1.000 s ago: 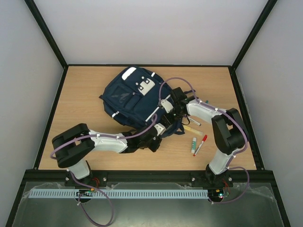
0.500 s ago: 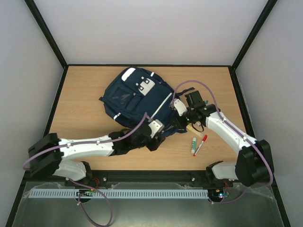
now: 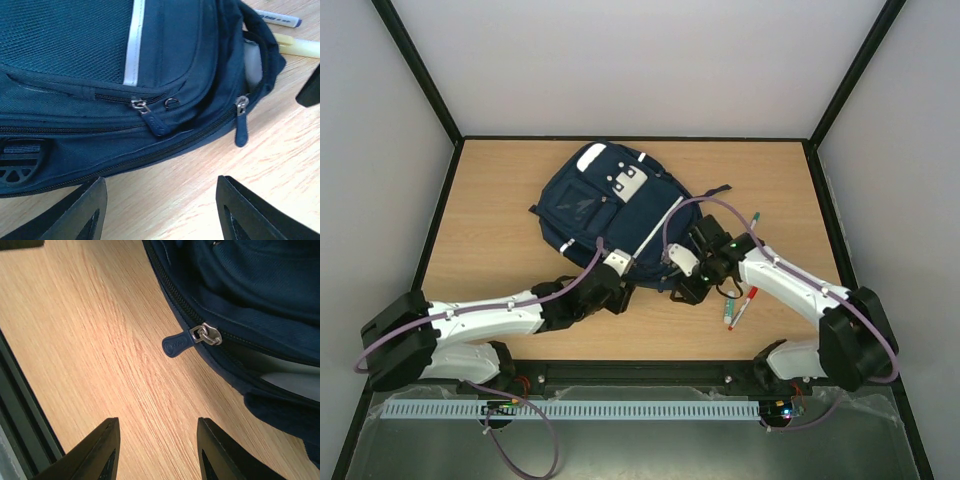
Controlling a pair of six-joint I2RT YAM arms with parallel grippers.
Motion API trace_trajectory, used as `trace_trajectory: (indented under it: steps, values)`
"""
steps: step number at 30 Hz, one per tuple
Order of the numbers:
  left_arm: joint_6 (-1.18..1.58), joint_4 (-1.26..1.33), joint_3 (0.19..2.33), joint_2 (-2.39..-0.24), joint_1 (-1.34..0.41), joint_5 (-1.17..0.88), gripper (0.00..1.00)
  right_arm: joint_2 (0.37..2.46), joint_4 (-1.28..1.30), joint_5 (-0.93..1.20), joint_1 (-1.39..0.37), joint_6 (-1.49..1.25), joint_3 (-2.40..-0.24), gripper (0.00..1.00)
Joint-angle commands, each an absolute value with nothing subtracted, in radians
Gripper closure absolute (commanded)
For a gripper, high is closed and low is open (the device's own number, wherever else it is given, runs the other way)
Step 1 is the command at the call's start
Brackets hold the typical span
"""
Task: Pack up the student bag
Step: Zip the student bag at the center of the board.
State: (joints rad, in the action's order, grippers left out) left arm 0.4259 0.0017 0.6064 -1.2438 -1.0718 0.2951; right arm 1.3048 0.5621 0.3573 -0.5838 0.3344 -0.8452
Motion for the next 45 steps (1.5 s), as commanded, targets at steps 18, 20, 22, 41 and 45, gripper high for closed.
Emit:
trace_trajectory:
  steps: [18,20,22,41,45]
  values:
    - [0.159,0.334,0.55,-1.449,-0.895,0.025,0.44,1.454,0.431,0.134,-0.692,0.255,-0.829,0.55]
    - [0.128,0.331,0.563,-1.469,-0.891,0.012,0.44,1.468,0.421,0.125,-0.683,0.255,-0.827,0.55]
    - [0.111,0.326,0.575,-1.495,-0.89,0.018,0.43,1.481,0.412,0.128,-0.67,0.255,-0.83,0.55]
    - [0.129,0.416,0.521,-1.528,-0.927,0.094,0.91,1.717,0.322,0.104,-0.572,0.255,-1.03,0.56]
    - [0.179,0.42,0.48,-1.463,-0.952,0.089,0.96,1.784,0.311,0.116,-0.572,0.255,-1.113,0.56]
